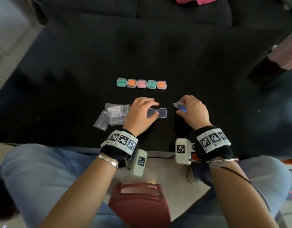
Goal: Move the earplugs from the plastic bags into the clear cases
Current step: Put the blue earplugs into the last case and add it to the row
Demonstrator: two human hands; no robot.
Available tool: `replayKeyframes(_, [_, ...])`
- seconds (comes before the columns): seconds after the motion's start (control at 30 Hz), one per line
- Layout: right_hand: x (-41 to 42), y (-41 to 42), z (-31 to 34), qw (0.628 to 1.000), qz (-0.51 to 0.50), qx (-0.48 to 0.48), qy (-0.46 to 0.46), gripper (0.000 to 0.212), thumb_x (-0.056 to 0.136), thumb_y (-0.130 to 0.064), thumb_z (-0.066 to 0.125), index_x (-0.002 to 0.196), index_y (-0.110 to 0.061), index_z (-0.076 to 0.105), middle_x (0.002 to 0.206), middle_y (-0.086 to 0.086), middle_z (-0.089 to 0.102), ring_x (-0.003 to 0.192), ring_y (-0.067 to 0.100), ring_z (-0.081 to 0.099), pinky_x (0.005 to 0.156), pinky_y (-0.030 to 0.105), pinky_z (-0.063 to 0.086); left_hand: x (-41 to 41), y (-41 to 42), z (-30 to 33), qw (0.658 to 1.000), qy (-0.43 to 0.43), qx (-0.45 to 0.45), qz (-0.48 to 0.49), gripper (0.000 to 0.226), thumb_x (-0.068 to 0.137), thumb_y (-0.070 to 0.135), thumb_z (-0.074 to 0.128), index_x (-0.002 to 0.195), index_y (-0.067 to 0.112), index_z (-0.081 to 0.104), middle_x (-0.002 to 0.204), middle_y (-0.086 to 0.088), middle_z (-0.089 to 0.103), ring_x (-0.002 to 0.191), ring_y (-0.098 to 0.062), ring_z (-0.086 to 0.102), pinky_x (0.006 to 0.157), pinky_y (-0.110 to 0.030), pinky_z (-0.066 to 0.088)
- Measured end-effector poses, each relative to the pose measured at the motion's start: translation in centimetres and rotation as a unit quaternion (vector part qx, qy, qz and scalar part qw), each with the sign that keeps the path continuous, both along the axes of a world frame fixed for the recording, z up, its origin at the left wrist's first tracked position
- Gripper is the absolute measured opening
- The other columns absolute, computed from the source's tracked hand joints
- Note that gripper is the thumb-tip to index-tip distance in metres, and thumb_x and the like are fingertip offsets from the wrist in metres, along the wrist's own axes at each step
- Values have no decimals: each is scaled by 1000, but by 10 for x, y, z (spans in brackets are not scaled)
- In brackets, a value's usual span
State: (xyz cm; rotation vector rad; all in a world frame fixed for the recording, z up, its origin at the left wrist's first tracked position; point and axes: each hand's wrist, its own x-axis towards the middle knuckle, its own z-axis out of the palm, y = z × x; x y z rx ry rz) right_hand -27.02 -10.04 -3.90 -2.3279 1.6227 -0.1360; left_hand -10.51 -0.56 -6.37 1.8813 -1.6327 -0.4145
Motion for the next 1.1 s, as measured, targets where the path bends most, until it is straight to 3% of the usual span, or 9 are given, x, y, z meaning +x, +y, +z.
replayKeyframes(0.07, [-8,19,-2,1000,-8,-6,-24,23,86,-18,63,108,-15,59,109,3,57,94,19,58,71,25,42,-5,8,3,998,52,-32,28,30,86,21,63,117,19,62,123,1,60,123,-16,45,102,-20,29])
replayKeyframes(0.17, [-15,46,6,982,-44,12,-181,11,86,-15,61,96,-17,64,94,-3,62,82,13,59,64,20,45,-13,21,9,981,189,-32,35,28,89,20,61,117,20,61,116,6,63,113,-8,54,99,-22,40])
replayKeyframes(0.27, [-12,70,21,923,-21,136,-359,20,88,-11,60,103,-23,60,89,-7,67,84,8,67,72,19,55,-22,32,19,916,399,36,10,21,93,18,54,113,20,61,103,6,66,97,-4,64,87,-21,52])
replayKeyframes(0.33, [-9,81,26,888,5,201,-414,30,88,-11,62,113,-24,53,88,-4,70,82,4,68,75,15,54,-24,37,25,885,463,50,16,18,94,15,51,108,15,63,97,1,67,87,-5,66,77,-21,55])
replayKeyframes(0.47, [-7,83,21,903,15,173,-393,34,84,-14,67,113,-23,51,87,-4,70,79,1,67,74,11,51,-14,46,28,897,438,56,24,16,91,7,55,99,14,67,91,-5,71,82,-9,69,73,-20,57])
replayKeyframes(0.63, [-5,85,12,948,65,8,-311,15,79,-13,71,91,-13,62,88,-1,63,79,10,59,70,20,50,-11,54,19,907,412,79,42,11,87,5,62,95,7,69,83,-12,71,77,-10,69,70,-18,56])
replayKeyframes(0.73, [-3,96,11,943,90,43,-319,6,81,-15,71,82,-12,66,75,-2,66,70,11,62,65,24,51,-18,60,14,906,416,66,49,9,83,7,68,92,6,70,79,-7,71,73,-7,69,67,-16,55])
replayKeyframes(0.97, [-3,107,5,932,41,97,-348,15,78,-20,75,87,-11,66,81,-5,69,78,2,66,69,9,51,-28,68,12,918,391,21,56,10,74,10,76,78,19,72,79,2,73,74,-6,69,72,-19,53])
replayKeyframes(1.1, [-9,110,8,908,16,156,-388,12,79,-19,73,89,-12,69,83,-6,71,77,3,68,71,14,53,-32,70,16,903,426,34,44,9,73,9,76,79,12,71,80,1,72,78,-6,69,74,-16,52])
